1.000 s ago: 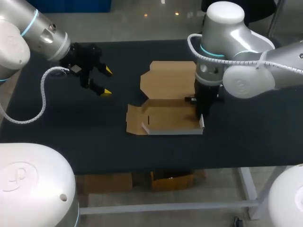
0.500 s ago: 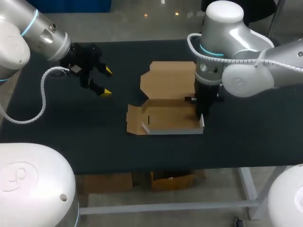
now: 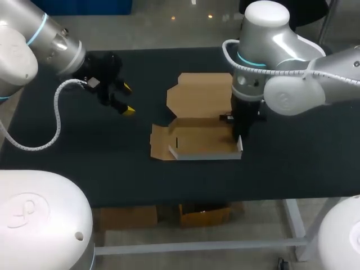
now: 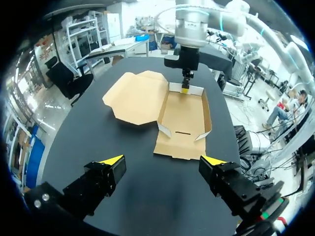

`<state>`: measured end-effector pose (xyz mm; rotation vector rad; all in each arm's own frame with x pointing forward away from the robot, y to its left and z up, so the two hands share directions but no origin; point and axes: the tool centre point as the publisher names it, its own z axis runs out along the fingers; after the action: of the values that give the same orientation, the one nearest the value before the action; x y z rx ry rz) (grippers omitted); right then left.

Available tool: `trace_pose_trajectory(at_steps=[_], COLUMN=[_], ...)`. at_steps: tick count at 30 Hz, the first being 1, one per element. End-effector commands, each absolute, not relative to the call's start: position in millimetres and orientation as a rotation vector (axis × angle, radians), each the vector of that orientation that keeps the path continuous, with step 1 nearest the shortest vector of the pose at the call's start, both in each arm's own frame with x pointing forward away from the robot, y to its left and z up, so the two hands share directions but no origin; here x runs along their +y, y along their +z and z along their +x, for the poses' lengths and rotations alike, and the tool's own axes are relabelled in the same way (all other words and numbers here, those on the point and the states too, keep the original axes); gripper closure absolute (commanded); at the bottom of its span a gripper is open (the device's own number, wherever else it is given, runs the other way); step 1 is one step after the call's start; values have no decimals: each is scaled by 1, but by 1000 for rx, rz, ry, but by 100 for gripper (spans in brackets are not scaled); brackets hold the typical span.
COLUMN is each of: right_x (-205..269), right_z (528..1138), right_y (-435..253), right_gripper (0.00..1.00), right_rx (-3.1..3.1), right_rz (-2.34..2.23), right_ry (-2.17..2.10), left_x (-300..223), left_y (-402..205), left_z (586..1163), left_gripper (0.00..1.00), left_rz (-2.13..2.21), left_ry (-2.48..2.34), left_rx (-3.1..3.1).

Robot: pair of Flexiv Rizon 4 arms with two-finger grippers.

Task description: Assemble the packaging by folding the flat box into shape, placing the metal phone stand inside, and closing the box properly

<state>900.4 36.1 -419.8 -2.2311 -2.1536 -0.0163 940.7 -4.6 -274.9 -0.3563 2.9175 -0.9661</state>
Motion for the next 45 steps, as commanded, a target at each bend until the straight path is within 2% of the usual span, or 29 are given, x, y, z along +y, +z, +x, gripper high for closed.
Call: trace_pose_trajectory(at_steps=[1,22,37,45], right_x=[36,36,36,36], right_z=[901,901,901,901], right_y=[-419,-419,-419,-419], right_gripper=[100,100,100,100], right_rx=[-2153,-2153,-2153,-2153], right_rz=[-2230,-2230,-2230,-2230], right_ry=[-13,-13,-13,-13], left_x=[-9,-17,-16,-29], left_y=[-279,-324,-328,-345], left_z=[929,903,905,900], left_gripper=[0,0,0,0], left_rz=[-582,-1738,-1773,-2265], left_ry=[-872,-872,-862,-863], left_rx=[2901,2651,2651,2311])
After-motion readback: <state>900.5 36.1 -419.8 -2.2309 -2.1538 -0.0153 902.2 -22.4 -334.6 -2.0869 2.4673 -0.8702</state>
